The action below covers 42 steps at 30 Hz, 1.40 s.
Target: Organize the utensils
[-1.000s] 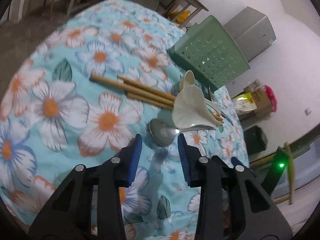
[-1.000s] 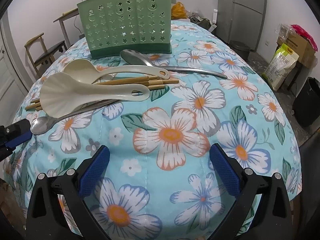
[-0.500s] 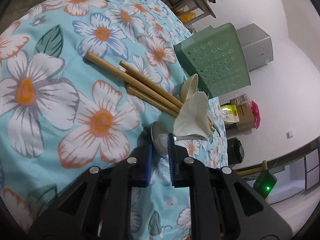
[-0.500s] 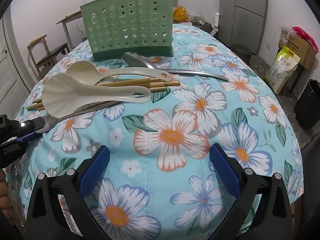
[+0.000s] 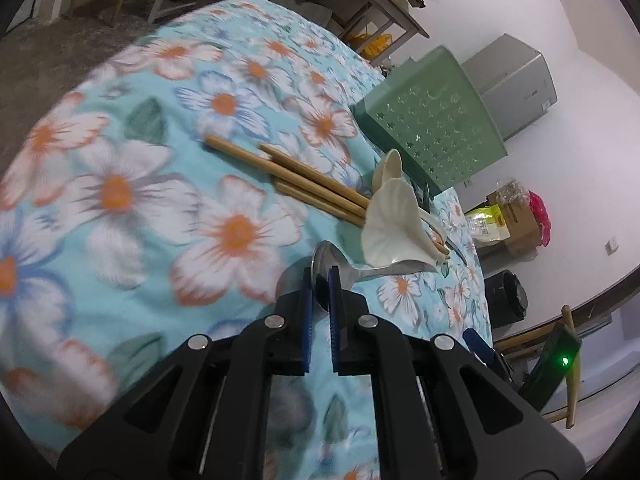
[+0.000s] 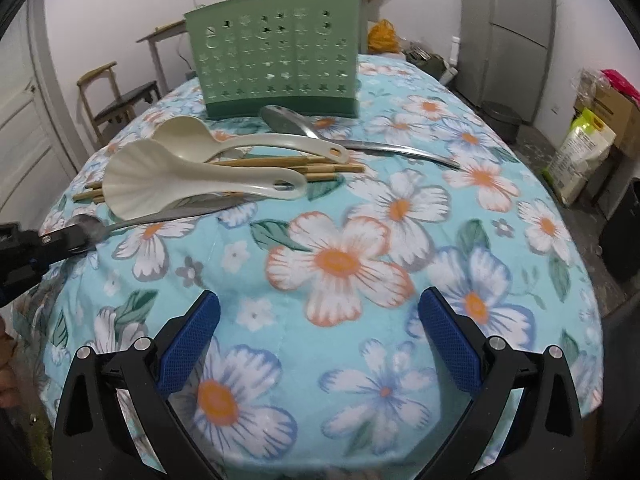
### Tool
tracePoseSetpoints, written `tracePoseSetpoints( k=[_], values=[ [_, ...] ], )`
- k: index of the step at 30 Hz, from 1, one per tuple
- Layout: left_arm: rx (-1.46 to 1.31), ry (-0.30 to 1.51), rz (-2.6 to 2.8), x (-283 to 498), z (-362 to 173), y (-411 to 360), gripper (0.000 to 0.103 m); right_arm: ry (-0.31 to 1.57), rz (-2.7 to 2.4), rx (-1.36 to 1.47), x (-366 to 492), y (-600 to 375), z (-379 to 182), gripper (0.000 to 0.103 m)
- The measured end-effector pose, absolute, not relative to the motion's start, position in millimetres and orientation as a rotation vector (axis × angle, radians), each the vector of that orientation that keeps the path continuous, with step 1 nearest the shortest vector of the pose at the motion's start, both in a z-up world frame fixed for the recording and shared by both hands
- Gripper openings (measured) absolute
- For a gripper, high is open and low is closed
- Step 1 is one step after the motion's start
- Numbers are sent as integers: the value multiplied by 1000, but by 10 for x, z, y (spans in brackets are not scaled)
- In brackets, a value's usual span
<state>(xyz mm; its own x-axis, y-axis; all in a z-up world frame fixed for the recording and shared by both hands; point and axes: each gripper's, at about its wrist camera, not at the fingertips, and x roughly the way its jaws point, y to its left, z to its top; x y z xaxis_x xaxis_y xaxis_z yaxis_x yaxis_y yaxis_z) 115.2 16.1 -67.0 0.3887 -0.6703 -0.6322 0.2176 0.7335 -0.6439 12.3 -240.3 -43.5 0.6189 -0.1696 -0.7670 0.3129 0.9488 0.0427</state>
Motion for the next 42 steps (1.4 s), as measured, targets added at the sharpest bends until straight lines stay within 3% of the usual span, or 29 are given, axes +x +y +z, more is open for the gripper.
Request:
tracePoseSetpoints(
  k=[6,17,20,29,34,42],
  values=[
    [-551,957,-631,955,-424,631,1,776,-241,104,5,-2272,-182,96],
    [-650,765,-592,740,87,1457,1,720,-46,-65,340,-1629,-12,77],
    [-683,710,-553,793,160,1619,1,695,-16,-143,485,-1379,12,76],
    [-729,654,-515,943,166,1850,1,701,-71,-424,937,-750,-151,67],
    [-738,670,-520,1026,80,1866,1,749,-104,-466,1036,-647,-304,63],
    [-782,654,-525,1102,-68,1972,1,793,-131,-398,1137,-645,-368,47]
  ],
)
